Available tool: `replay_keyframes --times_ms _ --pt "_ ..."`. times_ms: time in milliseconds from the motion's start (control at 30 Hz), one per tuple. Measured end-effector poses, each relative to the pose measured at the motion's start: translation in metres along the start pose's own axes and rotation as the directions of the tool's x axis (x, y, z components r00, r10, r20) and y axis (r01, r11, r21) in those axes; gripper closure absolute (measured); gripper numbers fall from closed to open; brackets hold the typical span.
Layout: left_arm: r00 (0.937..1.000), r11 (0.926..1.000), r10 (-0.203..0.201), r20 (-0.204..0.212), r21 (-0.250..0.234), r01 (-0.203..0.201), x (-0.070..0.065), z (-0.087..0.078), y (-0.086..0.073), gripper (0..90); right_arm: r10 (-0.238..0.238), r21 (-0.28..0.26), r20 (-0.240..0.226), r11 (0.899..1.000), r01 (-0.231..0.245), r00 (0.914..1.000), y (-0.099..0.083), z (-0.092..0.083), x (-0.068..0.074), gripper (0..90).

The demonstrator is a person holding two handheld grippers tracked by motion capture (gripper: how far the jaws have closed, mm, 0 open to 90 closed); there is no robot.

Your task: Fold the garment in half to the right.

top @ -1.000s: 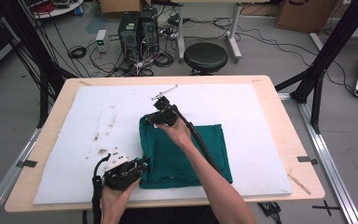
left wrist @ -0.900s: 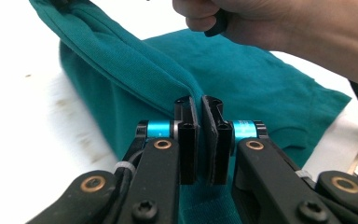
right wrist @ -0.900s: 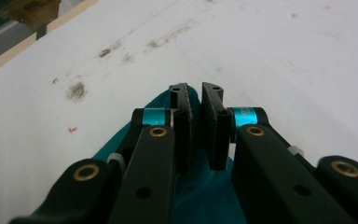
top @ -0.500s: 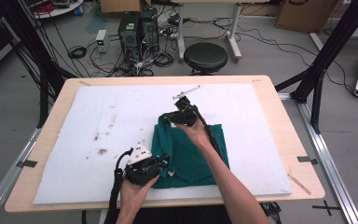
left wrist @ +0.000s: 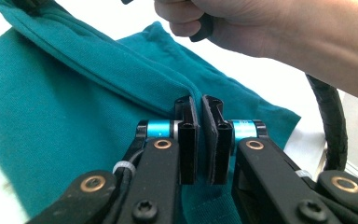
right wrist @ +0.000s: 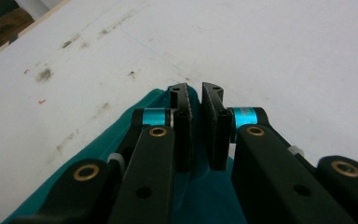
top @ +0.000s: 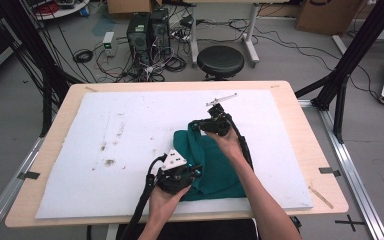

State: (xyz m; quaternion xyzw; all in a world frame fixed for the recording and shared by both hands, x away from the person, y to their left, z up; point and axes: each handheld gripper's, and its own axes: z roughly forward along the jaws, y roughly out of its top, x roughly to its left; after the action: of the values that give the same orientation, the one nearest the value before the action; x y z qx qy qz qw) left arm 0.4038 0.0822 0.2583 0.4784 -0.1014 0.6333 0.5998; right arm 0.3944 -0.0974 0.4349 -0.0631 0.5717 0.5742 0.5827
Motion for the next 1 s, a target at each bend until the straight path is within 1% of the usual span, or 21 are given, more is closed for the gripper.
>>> replay_keyframes --times_ms 33,67,133,200,300,367,433,667,800,933,1000 --pt "1.0 1.0 0.006 0.003 0.002 -0.006 -0.002 0.004 0.001 85.0 -0.001 -0.004 0.002 1.0 0.001 1.0 -0.001 -0.002 -0.002 84.3" --pt "1.0 1.0 0.008 0.004 0.003 -0.008 -0.004 0.006 0.002 84.9 0.009 -0.004 0.004 1.0 -0.009 1.0 -0.002 -0.005 -0.004 84.3" --pt "0.9998 0.9998 0.018 0.011 0.007 -0.018 -0.008 0.013 0.006 84.9 0.007 -0.009 0.009 1.0 -0.007 0.9999 -0.004 -0.009 -0.009 84.3" --pt "0.9995 0.9995 0.027 0.018 0.014 -0.027 -0.011 0.019 0.008 84.9 0.021 -0.008 0.013 1.0 -0.021 0.9997 -0.007 -0.015 -0.014 84.3" --pt "0.9993 0.9998 0.018 0.034 0.011 -0.018 -0.014 0.027 0.01 85.0 0.031 -0.009 0.02 0.999 -0.031 0.9993 -0.011 -0.021 -0.021 84.3" --pt "0.9991 0.9998 0.015 0.039 0.014 -0.016 -0.017 0.033 0.011 84.9 0.049 -0.006 0.024 0.999 -0.049 0.9985 -0.014 -0.025 -0.026 84.3" --pt "0.999 0.9997 0.016 0.041 0.02 -0.017 -0.02 0.039 0.011 84.9 0.053 -0.004 0.023 0.999 -0.053 0.9983 -0.017 -0.028 -0.03 84.3" --pt "0.9982 0.9979 0.03 0.052 0.056 -0.033 -0.029 0.058 0.012 84.9 0.062 0.008 0.05 0.998 -0.063 0.9968 -0.026 -0.035 -0.04 84.1" --pt "0.9976 0.9974 0.028 0.064 0.065 -0.032 -0.033 0.067 0.014 84.9 0.076 0.011 0.059 0.997 -0.077 0.9954 -0.033 -0.039 -0.046 84.1" --pt "0.9975 0.9962 0.028 0.064 0.08 -0.033 -0.037 0.076 0.015 84.9 0.098 0.004 0.064 0.995 -0.098 0.9931 -0.038 -0.044 -0.052 83.9" --pt "0.997 0.9951 0.037 0.068 0.089 -0.043 -0.038 0.08 0.015 84.8 0.099 0.006 0.071 0.995 -0.1 0.9926 -0.04 -0.045 -0.054 83.7"
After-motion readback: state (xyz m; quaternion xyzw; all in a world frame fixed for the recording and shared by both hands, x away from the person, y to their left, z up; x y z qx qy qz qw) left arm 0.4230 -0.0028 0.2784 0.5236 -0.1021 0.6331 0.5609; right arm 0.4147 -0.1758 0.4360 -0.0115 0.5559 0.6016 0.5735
